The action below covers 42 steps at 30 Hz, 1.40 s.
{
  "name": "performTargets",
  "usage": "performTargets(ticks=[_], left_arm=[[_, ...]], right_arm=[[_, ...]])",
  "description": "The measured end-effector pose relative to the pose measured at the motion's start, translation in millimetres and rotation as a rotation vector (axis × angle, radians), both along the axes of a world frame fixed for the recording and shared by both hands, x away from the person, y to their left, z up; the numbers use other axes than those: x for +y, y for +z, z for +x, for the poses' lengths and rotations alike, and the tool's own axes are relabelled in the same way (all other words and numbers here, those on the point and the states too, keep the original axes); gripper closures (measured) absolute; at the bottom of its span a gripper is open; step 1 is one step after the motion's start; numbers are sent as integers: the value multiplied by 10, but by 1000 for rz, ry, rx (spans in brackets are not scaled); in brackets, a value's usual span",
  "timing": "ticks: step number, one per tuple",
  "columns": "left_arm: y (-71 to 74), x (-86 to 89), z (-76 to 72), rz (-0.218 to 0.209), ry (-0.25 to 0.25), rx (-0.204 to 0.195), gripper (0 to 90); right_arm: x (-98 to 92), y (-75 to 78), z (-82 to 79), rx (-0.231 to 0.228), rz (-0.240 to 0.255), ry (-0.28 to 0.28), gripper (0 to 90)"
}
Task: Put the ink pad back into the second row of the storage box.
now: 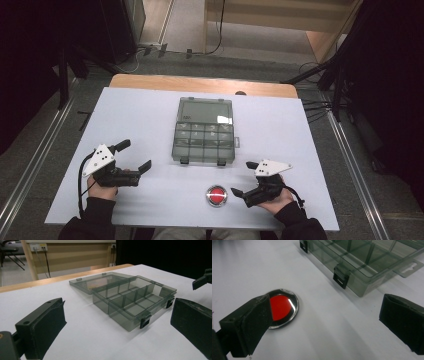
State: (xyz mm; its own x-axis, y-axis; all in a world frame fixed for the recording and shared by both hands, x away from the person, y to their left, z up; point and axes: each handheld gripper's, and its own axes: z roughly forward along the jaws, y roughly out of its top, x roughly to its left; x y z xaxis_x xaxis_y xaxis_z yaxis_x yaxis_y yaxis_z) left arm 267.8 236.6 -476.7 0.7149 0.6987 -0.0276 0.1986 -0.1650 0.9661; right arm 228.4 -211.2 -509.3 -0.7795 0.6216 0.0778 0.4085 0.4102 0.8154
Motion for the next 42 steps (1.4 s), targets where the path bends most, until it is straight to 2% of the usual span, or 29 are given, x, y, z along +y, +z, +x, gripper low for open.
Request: performTargets(ticks=[6, 19, 24, 30, 36, 42], left_arm=[[1, 4, 2, -1, 0, -1, 0], [0, 6, 5, -7, -1, 3, 0], [0, 8, 5, -7, -1, 3, 0], [0, 5, 4, -8, -1, 3, 0], [-1, 3, 4, -8, -2, 3, 0], [0, 5, 4, -7, -1, 3, 0]], right_arm=[[139, -5, 5, 3, -19, 46, 0], [335, -16, -11, 25, -54, 106, 0], [461, -3, -50, 32, -53, 150, 0], [589, -36, -73, 59, -101, 193, 7], [648, -71, -77, 70, -141, 221, 67], [661, -83, -78, 71, -157, 236, 142]])
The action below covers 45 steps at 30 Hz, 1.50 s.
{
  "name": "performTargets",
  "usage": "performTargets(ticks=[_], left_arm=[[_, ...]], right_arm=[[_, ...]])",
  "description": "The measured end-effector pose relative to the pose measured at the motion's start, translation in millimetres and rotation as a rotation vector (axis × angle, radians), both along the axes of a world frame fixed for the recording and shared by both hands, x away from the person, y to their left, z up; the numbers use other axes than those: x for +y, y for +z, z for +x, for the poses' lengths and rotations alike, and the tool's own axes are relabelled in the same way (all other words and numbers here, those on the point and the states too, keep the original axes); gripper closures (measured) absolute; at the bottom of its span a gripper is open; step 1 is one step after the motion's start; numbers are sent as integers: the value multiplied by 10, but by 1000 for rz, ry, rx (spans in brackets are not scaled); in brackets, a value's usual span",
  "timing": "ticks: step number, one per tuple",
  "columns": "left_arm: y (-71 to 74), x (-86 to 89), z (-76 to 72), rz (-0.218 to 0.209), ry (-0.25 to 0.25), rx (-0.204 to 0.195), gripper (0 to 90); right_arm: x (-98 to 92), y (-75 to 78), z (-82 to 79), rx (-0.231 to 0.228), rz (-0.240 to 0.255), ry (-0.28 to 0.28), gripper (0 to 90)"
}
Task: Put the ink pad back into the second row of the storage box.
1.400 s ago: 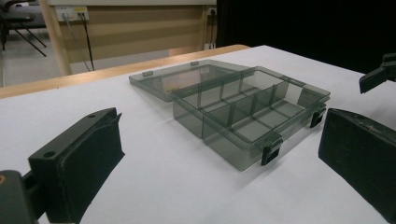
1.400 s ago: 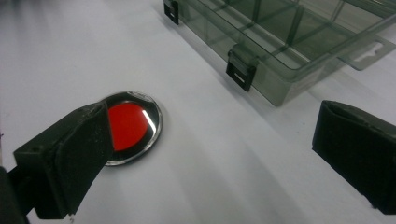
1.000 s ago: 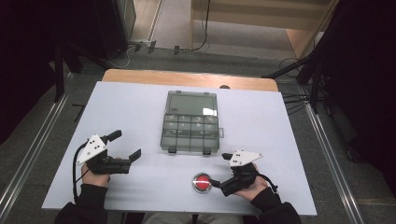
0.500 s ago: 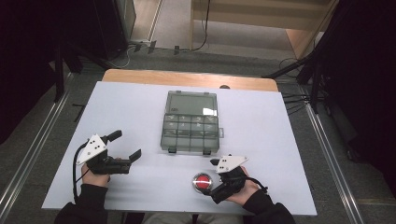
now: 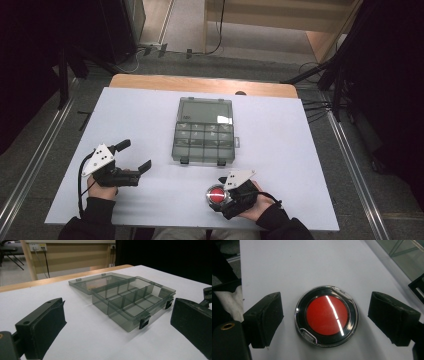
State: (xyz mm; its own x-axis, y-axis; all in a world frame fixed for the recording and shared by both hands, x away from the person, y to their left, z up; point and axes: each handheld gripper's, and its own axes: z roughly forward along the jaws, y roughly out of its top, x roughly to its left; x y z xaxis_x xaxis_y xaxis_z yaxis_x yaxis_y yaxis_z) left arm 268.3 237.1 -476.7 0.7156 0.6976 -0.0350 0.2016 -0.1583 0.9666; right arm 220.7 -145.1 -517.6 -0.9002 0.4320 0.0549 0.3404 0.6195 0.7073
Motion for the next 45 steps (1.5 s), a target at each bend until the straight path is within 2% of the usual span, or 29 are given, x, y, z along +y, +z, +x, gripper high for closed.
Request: performTargets(ticks=[6, 13, 24, 28, 32, 38, 42, 45], left_arm=[[0, -1, 0, 0, 0, 0, 0], [1, 2, 0, -1, 0, 0, 0], [2, 2, -1, -3, -1, -1, 0], [1, 2, 0, -3, -1, -1, 0], [2, 1, -1, -3, -1, -2, 0], [-2, -1, 1, 0, 0, -2, 0], [0, 3, -1, 3, -1, -5, 0], [0, 5, 0, 2, 1, -4, 0]], right_arm=[[15, -22, -3, 2, -27, 10, 185], [28, -46, -9, -12, -69, 12, 295], [30, -43, -5, -17, -74, 11, 309], [28, -31, 7, 3, -65, 1, 309], [26, -5, 13, -6, -55, -3, 309], [34, 105, 29, -17, -29, -4, 309], [8, 249, 124, -27, 0, -22, 309], [-5, 295, 152, -34, 8, -31, 309]])
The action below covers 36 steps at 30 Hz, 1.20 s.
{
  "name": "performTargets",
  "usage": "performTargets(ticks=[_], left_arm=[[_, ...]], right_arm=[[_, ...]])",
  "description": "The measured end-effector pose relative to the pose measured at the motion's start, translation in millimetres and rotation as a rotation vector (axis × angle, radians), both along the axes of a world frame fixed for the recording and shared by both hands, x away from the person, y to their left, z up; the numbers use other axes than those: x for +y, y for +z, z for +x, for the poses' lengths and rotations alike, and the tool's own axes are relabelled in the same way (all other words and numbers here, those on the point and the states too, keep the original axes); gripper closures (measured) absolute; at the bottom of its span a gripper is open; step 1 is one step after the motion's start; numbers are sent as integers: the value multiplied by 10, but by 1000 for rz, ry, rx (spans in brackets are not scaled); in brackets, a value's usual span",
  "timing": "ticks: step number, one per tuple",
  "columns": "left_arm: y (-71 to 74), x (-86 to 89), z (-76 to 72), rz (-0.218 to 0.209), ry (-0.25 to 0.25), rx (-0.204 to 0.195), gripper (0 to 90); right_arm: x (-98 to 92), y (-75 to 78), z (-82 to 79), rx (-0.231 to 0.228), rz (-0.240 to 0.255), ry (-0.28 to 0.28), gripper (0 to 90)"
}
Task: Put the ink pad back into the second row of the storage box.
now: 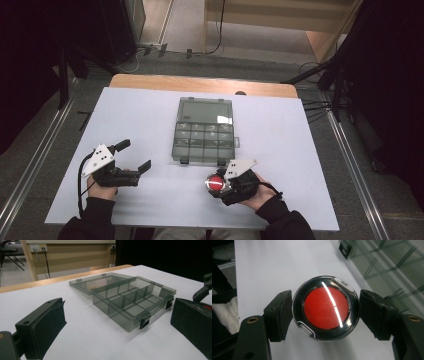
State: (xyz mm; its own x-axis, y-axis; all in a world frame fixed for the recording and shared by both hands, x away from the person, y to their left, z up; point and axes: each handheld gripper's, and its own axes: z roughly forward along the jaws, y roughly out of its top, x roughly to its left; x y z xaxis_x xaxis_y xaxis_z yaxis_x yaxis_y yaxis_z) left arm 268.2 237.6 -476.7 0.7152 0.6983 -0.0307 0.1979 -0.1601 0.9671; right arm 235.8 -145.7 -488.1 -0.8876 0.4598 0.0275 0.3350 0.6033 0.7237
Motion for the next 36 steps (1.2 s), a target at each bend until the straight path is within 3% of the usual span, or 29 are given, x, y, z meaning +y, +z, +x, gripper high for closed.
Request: performTargets(ticks=[13, 17, 27, 36], left_arm=[[0, -1, -3, -1, 3, 3, 0], [-1, -5, -3, -2, 4, 3, 0], [1, 0, -5, -4, 5, 5, 0], [-1, -4, -3, -5, 2, 6, 0]], right_arm=[[-149, 406, 250, -61, 74, -69, 309], [-116, 502, 358, -72, 56, -62, 309], [11, 566, 600, -61, 13, -57, 309], [31, 544, 745, -35, 13, -76, 309]])
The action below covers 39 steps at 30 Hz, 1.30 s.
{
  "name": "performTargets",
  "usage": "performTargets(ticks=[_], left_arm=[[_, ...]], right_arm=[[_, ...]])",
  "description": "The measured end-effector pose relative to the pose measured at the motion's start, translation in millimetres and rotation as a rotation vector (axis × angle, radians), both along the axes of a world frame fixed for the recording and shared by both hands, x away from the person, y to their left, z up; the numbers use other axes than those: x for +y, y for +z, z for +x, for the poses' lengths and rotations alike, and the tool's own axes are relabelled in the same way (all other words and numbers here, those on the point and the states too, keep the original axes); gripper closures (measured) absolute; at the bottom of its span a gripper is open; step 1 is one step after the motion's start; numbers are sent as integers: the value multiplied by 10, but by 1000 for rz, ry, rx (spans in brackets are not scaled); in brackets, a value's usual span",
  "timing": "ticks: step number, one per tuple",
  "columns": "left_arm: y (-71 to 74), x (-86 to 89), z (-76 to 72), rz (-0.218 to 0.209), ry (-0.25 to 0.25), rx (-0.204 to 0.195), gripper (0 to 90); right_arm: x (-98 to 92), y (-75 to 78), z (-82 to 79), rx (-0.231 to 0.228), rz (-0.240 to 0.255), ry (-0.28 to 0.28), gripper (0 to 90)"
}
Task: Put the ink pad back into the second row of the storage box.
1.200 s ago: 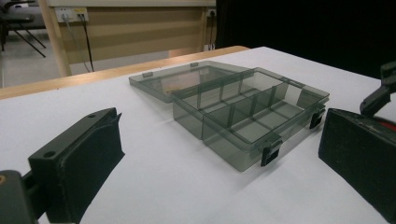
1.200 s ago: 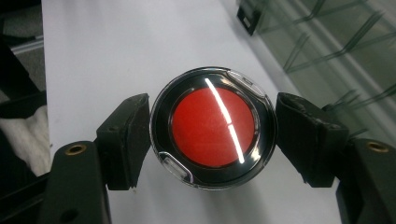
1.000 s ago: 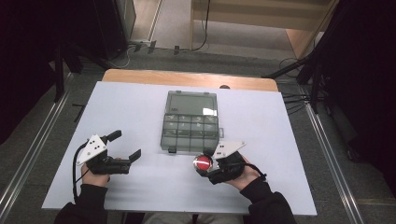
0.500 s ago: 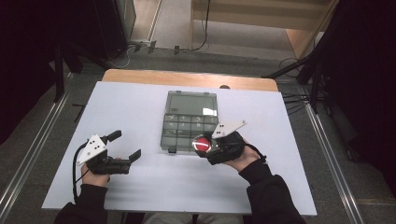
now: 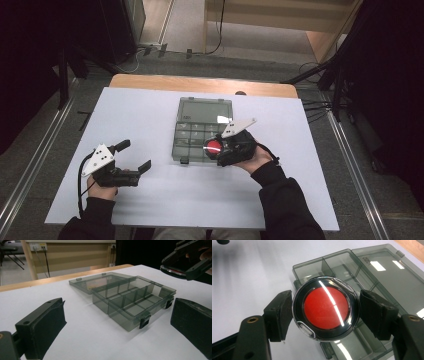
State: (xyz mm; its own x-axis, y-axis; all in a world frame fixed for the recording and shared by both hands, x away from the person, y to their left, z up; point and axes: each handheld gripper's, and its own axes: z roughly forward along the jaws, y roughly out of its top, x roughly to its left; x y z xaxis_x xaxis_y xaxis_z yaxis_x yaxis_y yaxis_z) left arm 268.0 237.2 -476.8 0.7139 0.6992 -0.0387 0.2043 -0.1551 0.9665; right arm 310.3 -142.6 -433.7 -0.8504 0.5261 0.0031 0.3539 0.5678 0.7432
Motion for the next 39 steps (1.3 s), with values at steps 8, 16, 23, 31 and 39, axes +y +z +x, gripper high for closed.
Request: performTargets(ticks=[8, 16, 23, 31, 39], left_arm=[[0, -1, 0, -1, 1, 1, 0], [-2, 1, 1, -6, 2, 2, 0], [1, 4, -1, -6, 1, 3, 0], [0, 6, 0, -10, 0, 3, 0], [1, 10, 1, -11, 1, 4, 0]], right_arm=[[27, -69, 117, 23, -17, -13, 309], [58, -172, 208, 55, -35, -17, 309], [108, -263, 284, 78, -44, -30, 309], [92, -334, 356, 96, -61, -52, 309], [114, -413, 403, 125, -70, -44, 306]])
